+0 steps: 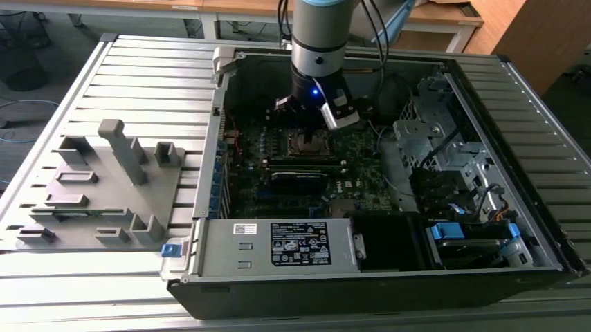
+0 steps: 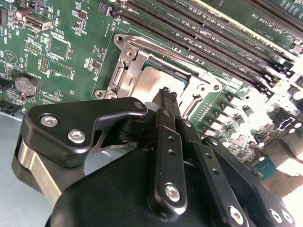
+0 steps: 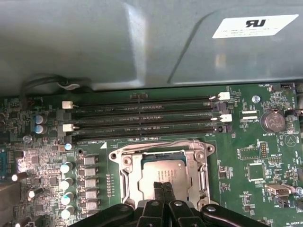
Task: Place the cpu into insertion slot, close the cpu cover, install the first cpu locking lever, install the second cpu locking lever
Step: 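Install the second cpu locking lever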
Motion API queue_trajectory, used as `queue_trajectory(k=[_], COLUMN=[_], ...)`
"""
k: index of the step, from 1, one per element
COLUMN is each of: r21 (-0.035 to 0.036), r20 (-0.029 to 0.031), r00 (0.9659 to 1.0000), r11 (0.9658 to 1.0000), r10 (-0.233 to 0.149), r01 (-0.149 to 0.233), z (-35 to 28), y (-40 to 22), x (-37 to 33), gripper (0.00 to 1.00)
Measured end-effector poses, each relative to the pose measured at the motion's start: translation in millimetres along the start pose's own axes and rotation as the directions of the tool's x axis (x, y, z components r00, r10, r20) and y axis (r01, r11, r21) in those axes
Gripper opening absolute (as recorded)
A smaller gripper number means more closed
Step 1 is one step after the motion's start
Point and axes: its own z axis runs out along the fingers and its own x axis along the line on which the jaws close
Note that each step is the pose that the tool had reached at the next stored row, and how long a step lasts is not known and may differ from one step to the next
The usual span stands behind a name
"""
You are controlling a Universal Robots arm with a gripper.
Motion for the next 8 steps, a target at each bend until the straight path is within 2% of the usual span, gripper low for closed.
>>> queue_trajectory(k=[3, 8], r21=[0.0075, 0.0091], r20=[0.0006, 0.0003], r00=[1.0, 1.0], r11=[1.0, 1.0], r10=[0.0, 0.0], r01=[0.0, 0.0], z=[0.3, -0.3], y=[1.2, 2.4], x=[-2.3, -2.7], gripper=[0.11, 0.11])
